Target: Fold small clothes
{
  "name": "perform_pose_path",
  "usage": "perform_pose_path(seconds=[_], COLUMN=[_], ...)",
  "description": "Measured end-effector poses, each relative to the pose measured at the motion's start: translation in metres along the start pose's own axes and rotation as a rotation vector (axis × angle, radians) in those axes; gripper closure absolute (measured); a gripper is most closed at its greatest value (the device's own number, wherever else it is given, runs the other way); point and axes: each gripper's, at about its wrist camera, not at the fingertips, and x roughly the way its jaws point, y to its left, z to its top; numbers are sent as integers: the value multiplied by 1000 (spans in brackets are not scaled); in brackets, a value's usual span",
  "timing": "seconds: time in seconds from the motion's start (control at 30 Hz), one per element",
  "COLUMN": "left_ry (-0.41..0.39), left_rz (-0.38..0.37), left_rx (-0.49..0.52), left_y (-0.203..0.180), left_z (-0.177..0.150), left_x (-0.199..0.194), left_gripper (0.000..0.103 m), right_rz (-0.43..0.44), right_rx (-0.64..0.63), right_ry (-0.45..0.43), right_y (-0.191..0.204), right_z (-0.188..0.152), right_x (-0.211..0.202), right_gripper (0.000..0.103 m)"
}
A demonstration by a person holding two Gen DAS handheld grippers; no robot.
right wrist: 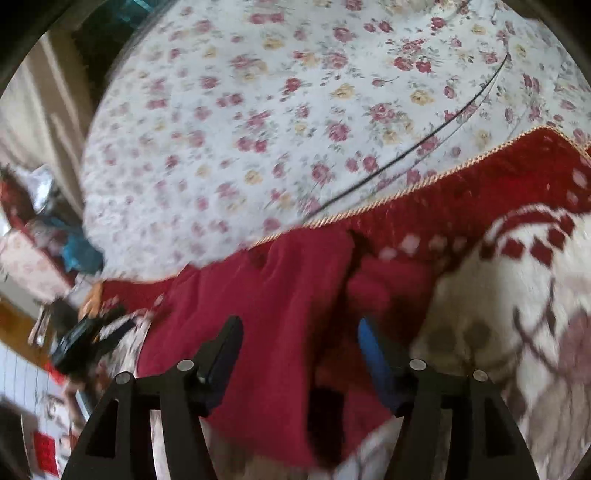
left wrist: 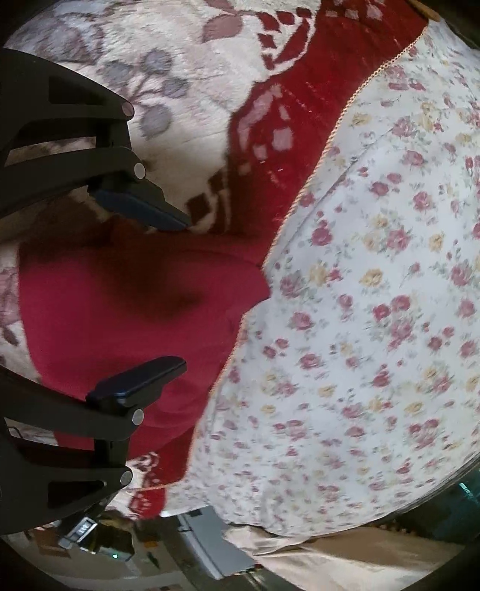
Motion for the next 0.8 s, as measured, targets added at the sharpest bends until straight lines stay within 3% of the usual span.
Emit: perform_pose_path(seconds=[0.1,0.13,0.2,0.27,0.3,0.43,0.53,0.63,0.73,0.8], left_ry=[28,39,38,34,34,76,94,89,115,126], left_rz=[-2,0,-1,-2,-1,30,14,1,21,36], left_rx=[-21,-31,-41,-45,-47,-62,-49,-21,10,23], left_y=[0,0,1,4,7,20,19,12,9,9], left_z=[-11,-16,-25,-36,-42,-61,-59,-57,-59,-59], left_x=[2,1,-5,-13,-17,-19,-13,-9,-3,-1], left_gripper=[32,32,32,32,32,32,32,32,32,32], right_rz=[10,-14,-36,-1,9,73,33,10,18,35], right_rx=[-61,-81,-68,-28,-24,-92,-113,-56,-64,-69], right_ry=[36,72,110,123,105,17,63,126,131,74], right_y=[9,11,6,1,1,23,22,6,11,20], right_z=[-20,-25,-31,-34,-35,-52,-81,-97,-90,-80], right_x=[7,19,36,45,41,-8,-10,6,6,-8], right_gripper=[41,46,61,93,96,97,97,97,96,94])
